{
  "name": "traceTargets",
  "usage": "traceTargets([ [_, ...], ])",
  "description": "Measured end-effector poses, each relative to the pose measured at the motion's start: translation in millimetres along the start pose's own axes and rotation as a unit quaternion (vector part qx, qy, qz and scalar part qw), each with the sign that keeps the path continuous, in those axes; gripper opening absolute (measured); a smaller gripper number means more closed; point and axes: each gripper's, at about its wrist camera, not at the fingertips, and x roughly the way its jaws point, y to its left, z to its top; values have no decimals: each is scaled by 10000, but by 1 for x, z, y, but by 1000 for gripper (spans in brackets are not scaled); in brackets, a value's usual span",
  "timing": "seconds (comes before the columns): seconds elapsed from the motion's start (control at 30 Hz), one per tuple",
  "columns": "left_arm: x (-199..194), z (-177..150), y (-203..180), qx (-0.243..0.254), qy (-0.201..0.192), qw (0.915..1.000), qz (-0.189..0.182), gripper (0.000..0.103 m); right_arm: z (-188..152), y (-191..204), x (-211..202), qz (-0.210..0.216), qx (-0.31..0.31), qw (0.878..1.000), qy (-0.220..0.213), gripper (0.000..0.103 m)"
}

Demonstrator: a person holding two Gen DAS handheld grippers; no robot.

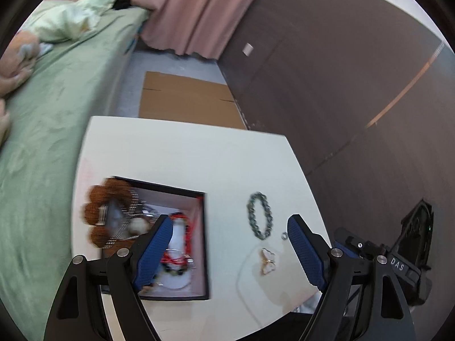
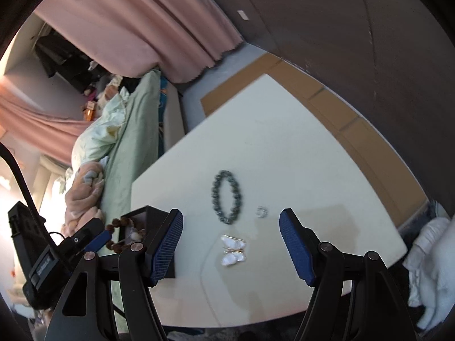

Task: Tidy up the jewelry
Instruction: 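Drop the red string bracelet into the black box and open the right gripper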

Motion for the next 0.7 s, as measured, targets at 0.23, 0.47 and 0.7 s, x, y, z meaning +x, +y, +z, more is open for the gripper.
traceTargets([
  [0.23,34,-16,-40,558,381,9977,43,82,2,-30,8,73,373,9985,382,71],
  [0.47,68,-38,-63,1012,840,9911,206,78,5,-52,-4,131,480,9982,344,71],
  [0.7,96,-58,-78,1437,1139,9817,523,69,7,-70,-16,107,544,9981,279,71],
])
